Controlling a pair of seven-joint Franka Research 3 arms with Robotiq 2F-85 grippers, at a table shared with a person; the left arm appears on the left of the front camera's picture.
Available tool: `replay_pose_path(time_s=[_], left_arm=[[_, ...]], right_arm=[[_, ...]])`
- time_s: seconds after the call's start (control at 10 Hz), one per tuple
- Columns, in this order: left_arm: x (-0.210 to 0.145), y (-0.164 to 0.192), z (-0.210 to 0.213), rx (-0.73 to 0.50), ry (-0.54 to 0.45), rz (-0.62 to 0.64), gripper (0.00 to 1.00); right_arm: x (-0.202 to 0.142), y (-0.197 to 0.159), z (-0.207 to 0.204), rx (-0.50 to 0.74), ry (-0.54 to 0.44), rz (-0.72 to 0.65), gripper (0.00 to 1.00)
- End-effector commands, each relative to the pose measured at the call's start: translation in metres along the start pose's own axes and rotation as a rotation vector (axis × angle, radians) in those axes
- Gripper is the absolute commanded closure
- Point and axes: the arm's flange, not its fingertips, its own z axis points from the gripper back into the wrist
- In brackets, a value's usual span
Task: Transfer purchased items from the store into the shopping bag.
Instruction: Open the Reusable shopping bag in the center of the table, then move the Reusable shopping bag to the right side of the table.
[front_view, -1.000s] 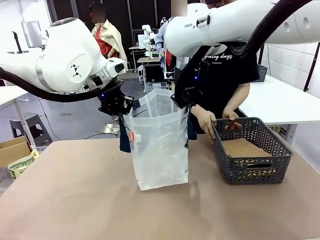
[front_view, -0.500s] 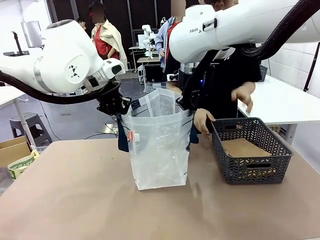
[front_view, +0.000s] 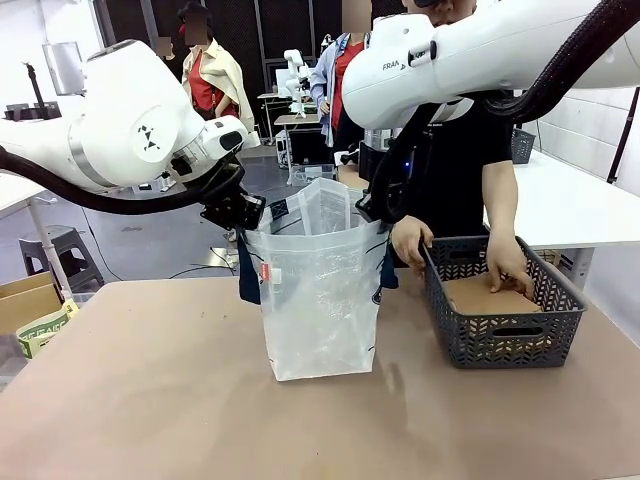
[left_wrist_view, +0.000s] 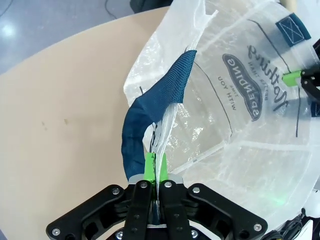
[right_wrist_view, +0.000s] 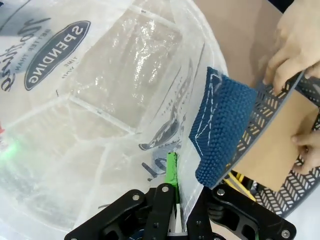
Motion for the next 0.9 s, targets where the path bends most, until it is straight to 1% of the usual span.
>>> replay_pose_path(time_s=[0.0, 0.8], left_arm=[[0.0005, 0.0001, 0.0008, 0.006, -0.003, 0.024, 1.0], [0.0005, 0.0001, 0.0008, 0.006, -0.003, 0.024, 1.0]], right_arm=[[-0.0003, -0.0003, -0.0002, 0.0, 0.002, -0.002, 1.0], [-0.0003, -0.0003, -0.0002, 0.0, 0.002, -0.002, 1.0]])
